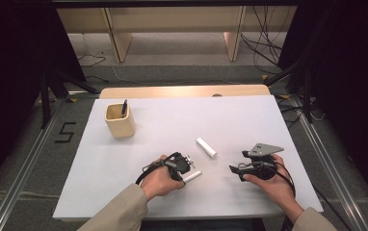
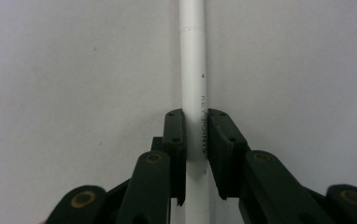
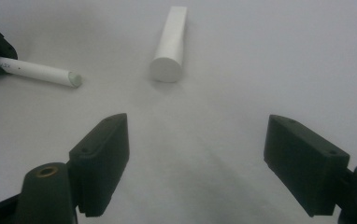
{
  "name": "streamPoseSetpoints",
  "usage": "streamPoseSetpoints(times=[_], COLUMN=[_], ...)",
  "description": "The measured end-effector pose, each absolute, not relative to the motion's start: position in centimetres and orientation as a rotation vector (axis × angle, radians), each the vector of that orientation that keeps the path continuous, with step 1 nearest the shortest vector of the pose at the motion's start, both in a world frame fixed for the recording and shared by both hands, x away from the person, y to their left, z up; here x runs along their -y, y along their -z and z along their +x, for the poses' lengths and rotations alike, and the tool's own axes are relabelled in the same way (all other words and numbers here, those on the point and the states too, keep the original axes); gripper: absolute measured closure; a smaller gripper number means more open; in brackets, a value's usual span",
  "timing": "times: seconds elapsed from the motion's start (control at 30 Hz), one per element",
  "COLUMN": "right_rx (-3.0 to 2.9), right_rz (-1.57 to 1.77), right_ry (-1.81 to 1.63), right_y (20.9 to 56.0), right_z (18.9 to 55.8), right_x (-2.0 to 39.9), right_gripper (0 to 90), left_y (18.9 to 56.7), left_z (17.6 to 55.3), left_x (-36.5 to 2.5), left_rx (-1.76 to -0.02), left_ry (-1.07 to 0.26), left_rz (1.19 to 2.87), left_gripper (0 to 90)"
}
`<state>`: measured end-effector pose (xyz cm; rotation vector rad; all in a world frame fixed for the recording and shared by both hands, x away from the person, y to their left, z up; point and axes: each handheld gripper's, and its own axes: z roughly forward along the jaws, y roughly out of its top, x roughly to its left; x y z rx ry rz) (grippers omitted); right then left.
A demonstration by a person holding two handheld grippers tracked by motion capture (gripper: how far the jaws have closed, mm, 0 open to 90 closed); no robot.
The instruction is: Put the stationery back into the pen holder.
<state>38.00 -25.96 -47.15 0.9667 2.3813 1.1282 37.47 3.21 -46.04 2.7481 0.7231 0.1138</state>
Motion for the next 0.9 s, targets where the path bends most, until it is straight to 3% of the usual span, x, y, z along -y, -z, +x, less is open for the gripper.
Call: streamPoseSetpoints(times=[0.5,0.9], right_rx=[-2.382,-2.381], right_rz=[0.963,0.966], right_ry=[-1.129,-1.132], right_y=[47.2,47.1], right_z=[38.0,38.0], right_x=[25.9,25.9], right_gripper=[23.1,23.1], left_y=[46.0,45.3], left_z=[37.3,37.4], left_x=[-3.2,-4.2], left_rx=[-0.750,-0.781], left_ry=[-0.127,-0.175], left_rz=[2.742,2.629], left_gripper=[78.3,78.3])
